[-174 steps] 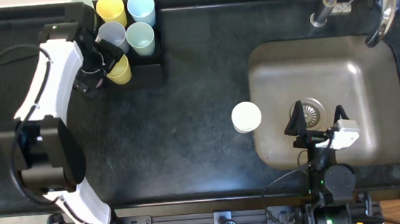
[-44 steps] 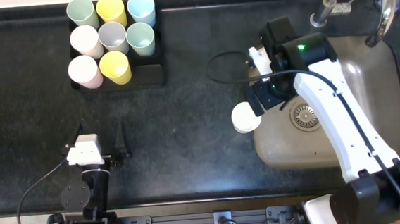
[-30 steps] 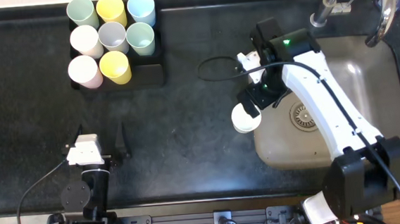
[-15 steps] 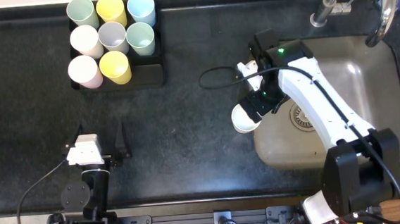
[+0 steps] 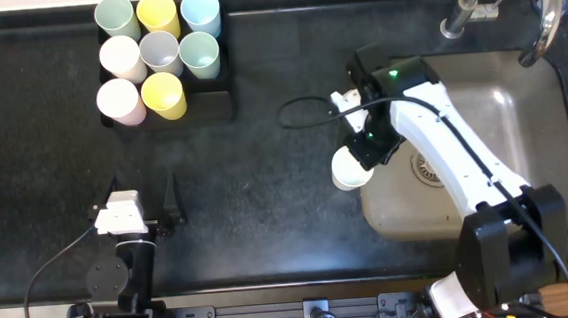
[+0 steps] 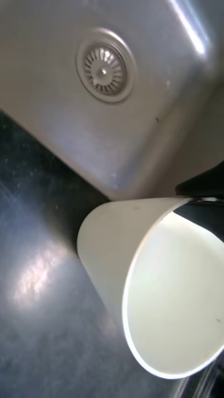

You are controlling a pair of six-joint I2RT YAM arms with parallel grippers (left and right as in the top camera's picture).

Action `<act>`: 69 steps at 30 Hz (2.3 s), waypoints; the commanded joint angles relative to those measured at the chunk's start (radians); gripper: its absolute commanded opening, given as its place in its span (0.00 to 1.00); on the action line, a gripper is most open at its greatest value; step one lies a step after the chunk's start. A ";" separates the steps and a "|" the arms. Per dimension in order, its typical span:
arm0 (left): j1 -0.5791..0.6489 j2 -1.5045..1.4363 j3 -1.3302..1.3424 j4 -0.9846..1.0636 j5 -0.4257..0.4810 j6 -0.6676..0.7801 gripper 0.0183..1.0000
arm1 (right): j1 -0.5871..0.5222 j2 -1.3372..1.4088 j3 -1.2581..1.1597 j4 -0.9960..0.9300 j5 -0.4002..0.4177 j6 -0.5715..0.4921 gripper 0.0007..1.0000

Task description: Store Cups

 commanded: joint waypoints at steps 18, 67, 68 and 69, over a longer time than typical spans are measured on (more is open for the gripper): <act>0.011 -0.010 -0.002 -0.002 0.010 0.022 1.00 | 0.375 0.407 1.247 -0.134 0.068 0.222 0.04; 0.011 -0.010 -0.002 -0.002 0.010 0.022 1.00 | 0.375 0.760 1.244 -0.081 0.064 0.129 0.04; 0.011 -0.010 -0.002 -0.002 0.010 0.022 1.00 | 0.375 0.763 1.244 -0.080 0.064 0.126 0.04; 0.011 -0.010 -0.002 -0.002 0.010 0.022 1.00 | 0.375 0.764 1.244 -0.081 0.064 0.125 0.04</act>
